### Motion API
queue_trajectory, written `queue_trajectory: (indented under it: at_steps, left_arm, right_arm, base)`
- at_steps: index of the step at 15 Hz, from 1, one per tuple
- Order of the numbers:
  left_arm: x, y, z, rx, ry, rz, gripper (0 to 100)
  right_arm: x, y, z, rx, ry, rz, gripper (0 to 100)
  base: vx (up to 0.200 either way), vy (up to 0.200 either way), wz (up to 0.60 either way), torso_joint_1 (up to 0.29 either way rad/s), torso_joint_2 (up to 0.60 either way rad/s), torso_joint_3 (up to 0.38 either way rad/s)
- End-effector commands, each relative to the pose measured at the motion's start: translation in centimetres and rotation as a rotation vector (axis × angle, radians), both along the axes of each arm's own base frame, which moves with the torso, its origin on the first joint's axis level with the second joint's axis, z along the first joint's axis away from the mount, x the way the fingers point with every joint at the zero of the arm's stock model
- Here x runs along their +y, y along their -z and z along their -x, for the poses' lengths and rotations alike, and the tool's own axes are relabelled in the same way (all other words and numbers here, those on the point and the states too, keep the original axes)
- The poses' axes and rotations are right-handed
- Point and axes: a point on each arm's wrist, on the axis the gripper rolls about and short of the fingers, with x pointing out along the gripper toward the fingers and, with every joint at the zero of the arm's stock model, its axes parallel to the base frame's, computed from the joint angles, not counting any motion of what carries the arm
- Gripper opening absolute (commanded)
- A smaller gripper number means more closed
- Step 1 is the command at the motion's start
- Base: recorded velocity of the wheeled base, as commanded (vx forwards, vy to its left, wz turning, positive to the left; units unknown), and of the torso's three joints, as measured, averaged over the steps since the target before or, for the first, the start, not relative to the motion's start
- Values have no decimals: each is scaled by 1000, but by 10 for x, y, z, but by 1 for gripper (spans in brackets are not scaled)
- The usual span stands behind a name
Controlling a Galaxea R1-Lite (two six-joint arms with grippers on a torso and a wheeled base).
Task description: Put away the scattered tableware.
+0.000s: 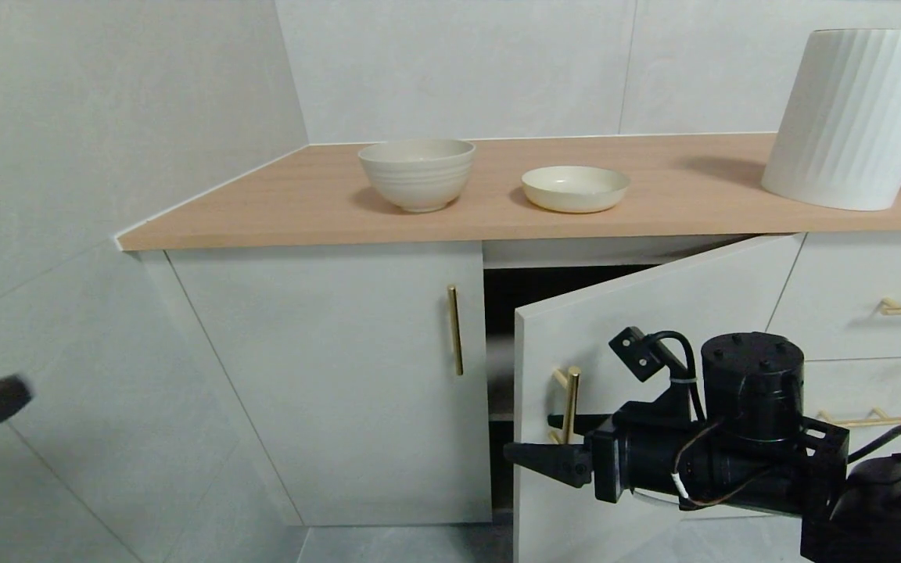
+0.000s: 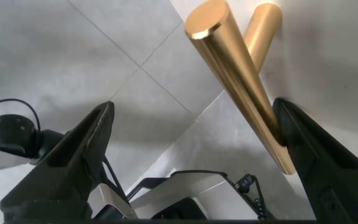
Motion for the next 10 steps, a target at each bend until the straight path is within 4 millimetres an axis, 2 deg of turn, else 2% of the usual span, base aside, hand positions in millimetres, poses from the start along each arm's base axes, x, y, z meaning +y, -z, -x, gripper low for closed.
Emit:
queue_trajectory:
  at_steps: [1, 2, 4, 7, 9, 10]
  left_arm:
    - [-36, 40, -97, 235, 137, 75, 100]
    - [-47, 49, -111, 239, 161, 122, 100]
    - [-58, 67, -126, 247, 184, 151, 100]
    - [-82, 102, -140, 296, 245, 148, 100]
    - [-93, 114, -145, 281, 242, 145, 100]
    - [-102, 128, -158, 274, 197, 134, 100]
  right_arm:
    - [4, 0, 4, -2, -20, -2, 100]
    - [4, 0, 5, -7, -19, -8, 100]
    - [4, 0, 5, -7, -21, -8, 100]
    - [5, 3, 7, -2, -27, -2, 100]
    - [5, 4, 6, 4, -28, 1, 100]
    - [7, 9, 6, 13, -32, 12, 100]
  base:
    - [0, 0, 0, 0, 0, 0]
    - [0, 0, 0, 0, 0, 0]
    - [0, 0, 0, 0, 0, 0]
    - [0, 0, 0, 0, 0, 0]
    - [0, 0, 0, 0, 0, 0]
    - [0, 0, 0, 0, 0, 0]
